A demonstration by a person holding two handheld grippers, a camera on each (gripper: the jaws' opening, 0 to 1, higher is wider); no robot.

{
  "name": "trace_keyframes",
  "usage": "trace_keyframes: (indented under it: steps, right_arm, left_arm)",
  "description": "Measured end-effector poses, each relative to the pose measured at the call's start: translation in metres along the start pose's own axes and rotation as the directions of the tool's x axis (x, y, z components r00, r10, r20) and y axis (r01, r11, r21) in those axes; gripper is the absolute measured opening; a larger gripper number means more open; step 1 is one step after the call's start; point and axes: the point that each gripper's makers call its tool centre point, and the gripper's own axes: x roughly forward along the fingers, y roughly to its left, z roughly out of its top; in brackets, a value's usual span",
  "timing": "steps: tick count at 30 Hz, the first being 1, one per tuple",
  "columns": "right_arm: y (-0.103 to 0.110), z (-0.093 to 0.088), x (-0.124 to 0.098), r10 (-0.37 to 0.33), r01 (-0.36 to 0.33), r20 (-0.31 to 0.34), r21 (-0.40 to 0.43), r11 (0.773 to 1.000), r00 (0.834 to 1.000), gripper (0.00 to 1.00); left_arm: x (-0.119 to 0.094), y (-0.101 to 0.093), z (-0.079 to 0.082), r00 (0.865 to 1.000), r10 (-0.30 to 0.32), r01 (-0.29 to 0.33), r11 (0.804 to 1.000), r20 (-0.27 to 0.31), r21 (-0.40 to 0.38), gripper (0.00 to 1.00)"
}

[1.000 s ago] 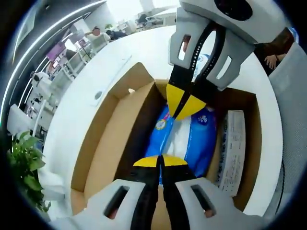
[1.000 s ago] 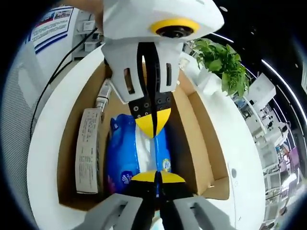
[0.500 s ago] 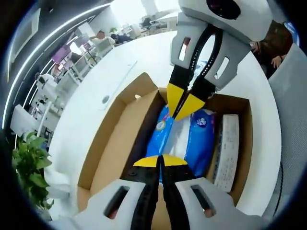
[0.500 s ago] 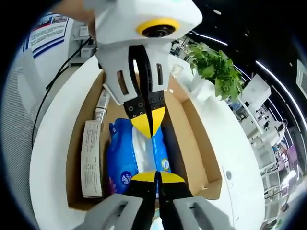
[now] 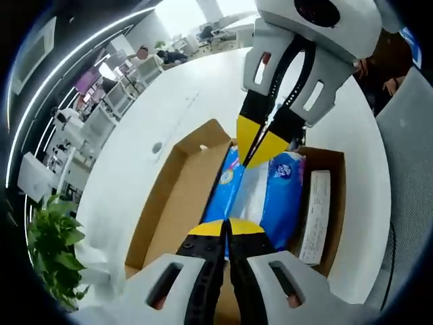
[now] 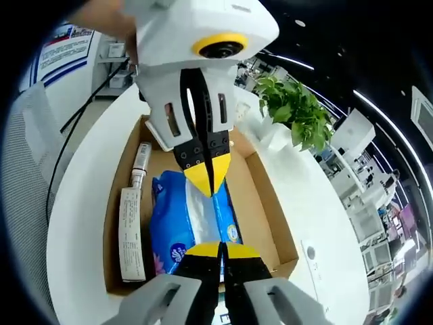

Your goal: Operate the shoe box by opening the lid, removing the specified soft item, and placing it in the target area until the item is outside and the box remains undamaged.

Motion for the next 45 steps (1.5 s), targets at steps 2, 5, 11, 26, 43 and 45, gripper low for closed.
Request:
trace_keyframes:
  steps: [2,5,11,26,43,45]
  right_arm:
    - [-0.003,0.002,-0.003,-0.007,0.007,0.009,0.014,1.000,1.000,0.00]
    - [-0.008,0.007,-0.010,-0.022,0.022,0.021,0.020,1.000,1.000,0.00]
    - [-0.015,0.014,-0.020,-0.042,0.041,0.032,0.023,0.999,0.999,0.00]
    - [-0.042,0.012,-0.053,-0.115,0.113,0.049,0.049,0.992,0.992,0.00]
    - [-0.061,-0.037,-0.094,-0.189,0.190,-0.014,0.086,0.978,0.982,0.00]
    - [-0.063,-0.043,-0.099,-0.199,0.200,-0.023,0.094,0.975,0.980,0.00]
  left_arm:
    - [-0.004,0.002,0.003,1.000,0.003,-0.003,1.000,0.004,0.001,0.00]
    - [-0.008,0.004,0.008,1.000,0.009,-0.009,1.000,0.005,0.010,0.00]
    - [-0.017,0.010,0.019,1.000,0.016,-0.016,0.998,0.004,0.055,0.00]
    - [-0.032,0.009,0.060,0.999,0.015,-0.019,0.996,0.042,0.088,0.00]
    - [-0.009,-0.014,0.120,0.995,-0.051,0.039,0.989,0.081,0.146,0.00]
    - [-0.006,-0.016,0.126,0.995,-0.057,0.044,0.988,0.086,0.151,0.00]
